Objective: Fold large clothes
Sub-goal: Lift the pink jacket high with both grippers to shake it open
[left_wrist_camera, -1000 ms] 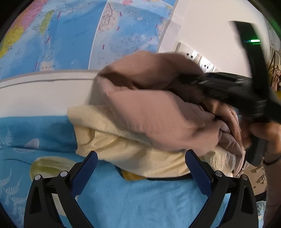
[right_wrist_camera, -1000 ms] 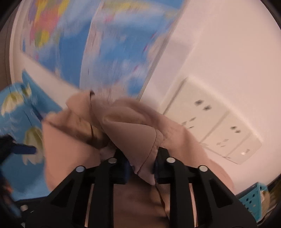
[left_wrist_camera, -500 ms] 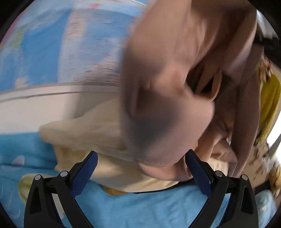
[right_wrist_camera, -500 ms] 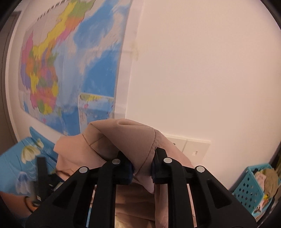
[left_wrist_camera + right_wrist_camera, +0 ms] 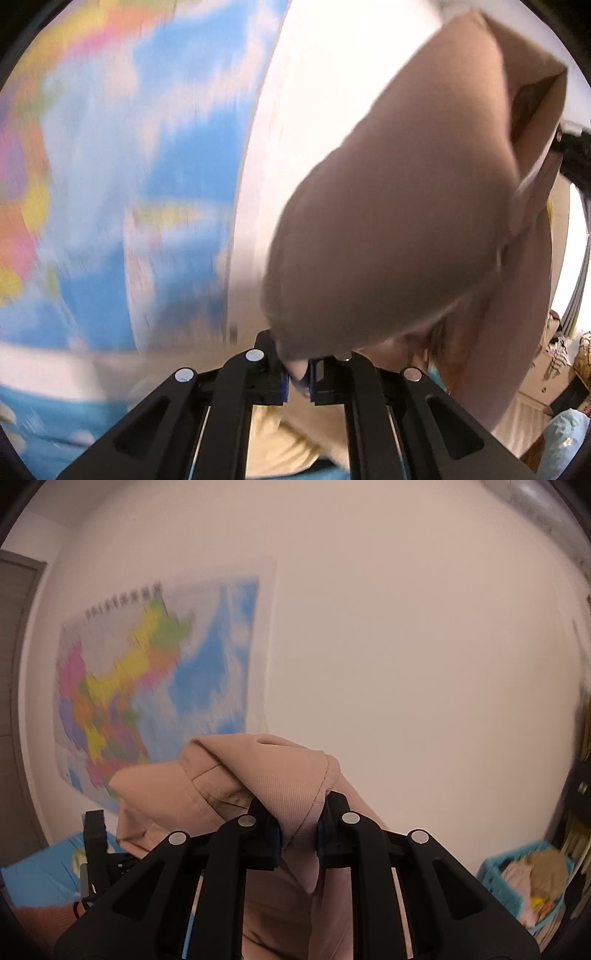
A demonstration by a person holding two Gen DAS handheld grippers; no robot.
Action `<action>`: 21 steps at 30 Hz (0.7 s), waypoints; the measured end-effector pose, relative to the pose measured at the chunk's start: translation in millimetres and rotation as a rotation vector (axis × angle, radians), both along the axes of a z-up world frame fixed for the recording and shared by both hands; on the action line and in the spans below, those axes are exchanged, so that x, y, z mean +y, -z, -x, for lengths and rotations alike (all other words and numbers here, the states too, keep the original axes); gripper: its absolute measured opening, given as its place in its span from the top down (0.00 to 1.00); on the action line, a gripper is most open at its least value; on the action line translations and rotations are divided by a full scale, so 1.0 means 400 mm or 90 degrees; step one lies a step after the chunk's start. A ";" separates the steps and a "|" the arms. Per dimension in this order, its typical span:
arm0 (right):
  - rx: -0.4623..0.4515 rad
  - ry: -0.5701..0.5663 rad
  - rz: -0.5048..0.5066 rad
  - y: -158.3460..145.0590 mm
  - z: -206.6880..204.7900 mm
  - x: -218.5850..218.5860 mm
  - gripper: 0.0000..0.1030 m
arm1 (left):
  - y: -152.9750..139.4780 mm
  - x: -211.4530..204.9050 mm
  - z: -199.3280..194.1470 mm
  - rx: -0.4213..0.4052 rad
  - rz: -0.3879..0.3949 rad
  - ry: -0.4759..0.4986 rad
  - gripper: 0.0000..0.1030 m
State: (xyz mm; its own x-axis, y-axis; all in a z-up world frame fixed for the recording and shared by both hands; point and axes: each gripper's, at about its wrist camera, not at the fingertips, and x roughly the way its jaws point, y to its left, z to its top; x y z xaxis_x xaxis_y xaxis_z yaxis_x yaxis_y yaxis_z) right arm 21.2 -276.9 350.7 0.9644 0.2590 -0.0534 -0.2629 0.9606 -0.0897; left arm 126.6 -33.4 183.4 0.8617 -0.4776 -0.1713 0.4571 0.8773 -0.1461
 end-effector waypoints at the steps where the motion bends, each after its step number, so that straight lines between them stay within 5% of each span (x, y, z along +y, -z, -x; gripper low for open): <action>1: -0.012 -0.005 -0.003 -0.026 0.033 0.001 0.87 | -0.046 0.020 0.038 -0.028 0.008 -0.007 0.95; 9: -0.066 -0.094 -0.033 -0.142 0.300 0.024 0.87 | -0.281 0.202 0.331 -0.139 0.008 -0.041 0.94; 21: 0.004 -0.402 -0.111 -0.024 0.479 0.162 0.87 | -0.377 0.469 0.844 -0.177 -0.109 -0.212 0.94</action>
State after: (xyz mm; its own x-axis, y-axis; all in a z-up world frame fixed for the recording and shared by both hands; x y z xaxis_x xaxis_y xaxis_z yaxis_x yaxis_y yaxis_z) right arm -170.2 -212.1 360.3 0.6238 0.7808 0.0349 -0.7813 0.6216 0.0568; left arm -210.9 154.3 334.3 0.9878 -0.1515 0.0353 0.1472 0.9838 0.1020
